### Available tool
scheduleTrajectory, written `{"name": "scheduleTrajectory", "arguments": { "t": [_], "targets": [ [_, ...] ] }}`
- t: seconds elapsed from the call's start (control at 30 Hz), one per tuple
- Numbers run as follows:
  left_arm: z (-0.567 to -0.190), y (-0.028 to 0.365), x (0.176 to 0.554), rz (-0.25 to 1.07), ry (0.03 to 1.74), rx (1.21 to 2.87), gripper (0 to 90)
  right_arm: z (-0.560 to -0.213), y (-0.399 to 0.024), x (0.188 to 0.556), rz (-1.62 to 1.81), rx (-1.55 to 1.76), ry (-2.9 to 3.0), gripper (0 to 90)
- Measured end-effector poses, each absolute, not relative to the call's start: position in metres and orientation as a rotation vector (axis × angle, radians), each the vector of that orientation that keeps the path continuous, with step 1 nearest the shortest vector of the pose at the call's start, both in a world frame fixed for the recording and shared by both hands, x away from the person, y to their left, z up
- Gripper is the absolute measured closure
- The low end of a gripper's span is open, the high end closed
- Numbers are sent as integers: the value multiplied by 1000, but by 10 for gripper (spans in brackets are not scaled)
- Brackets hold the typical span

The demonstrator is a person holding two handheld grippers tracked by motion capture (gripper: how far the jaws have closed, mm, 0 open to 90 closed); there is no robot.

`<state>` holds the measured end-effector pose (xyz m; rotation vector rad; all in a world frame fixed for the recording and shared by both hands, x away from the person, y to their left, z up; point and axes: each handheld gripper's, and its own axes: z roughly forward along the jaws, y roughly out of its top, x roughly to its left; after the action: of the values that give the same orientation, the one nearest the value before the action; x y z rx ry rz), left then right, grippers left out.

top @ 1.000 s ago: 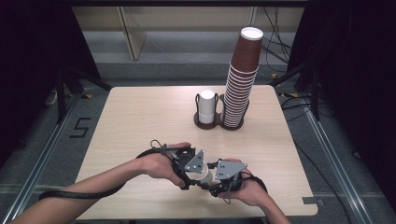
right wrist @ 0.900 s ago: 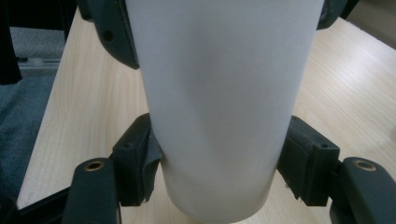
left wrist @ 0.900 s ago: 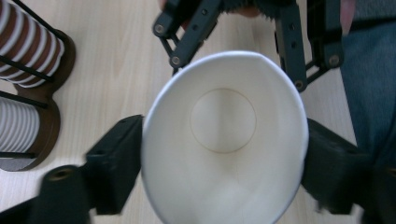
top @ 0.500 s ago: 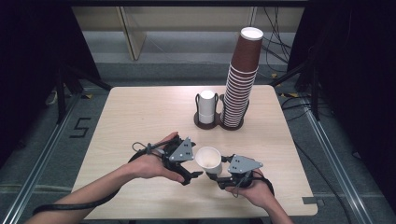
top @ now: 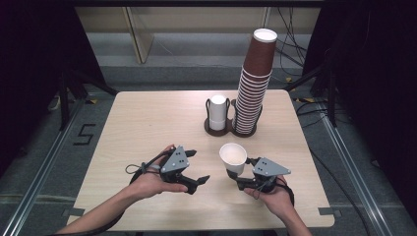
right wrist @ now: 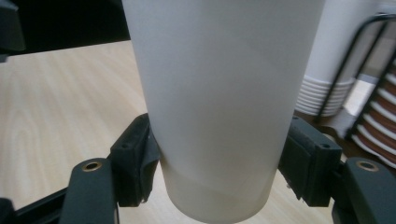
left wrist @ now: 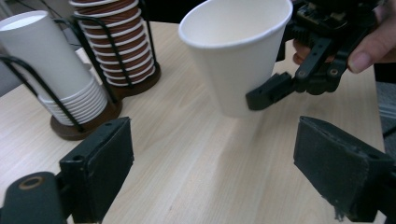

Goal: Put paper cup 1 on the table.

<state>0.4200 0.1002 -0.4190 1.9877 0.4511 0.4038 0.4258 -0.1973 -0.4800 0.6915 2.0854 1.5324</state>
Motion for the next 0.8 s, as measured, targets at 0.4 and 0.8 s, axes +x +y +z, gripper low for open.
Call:
{"name": "scheduleTrajectory", "arguments": {
  "t": [0.4,0.8],
  "targets": [
    [-440,125,412,451,597,1877,123,-481,-250,452,1372,1034,1876,345],
    [-458,141,408,471,685,1826,127,-484,-284,497,1181,1278,1812,344]
  ]
}}
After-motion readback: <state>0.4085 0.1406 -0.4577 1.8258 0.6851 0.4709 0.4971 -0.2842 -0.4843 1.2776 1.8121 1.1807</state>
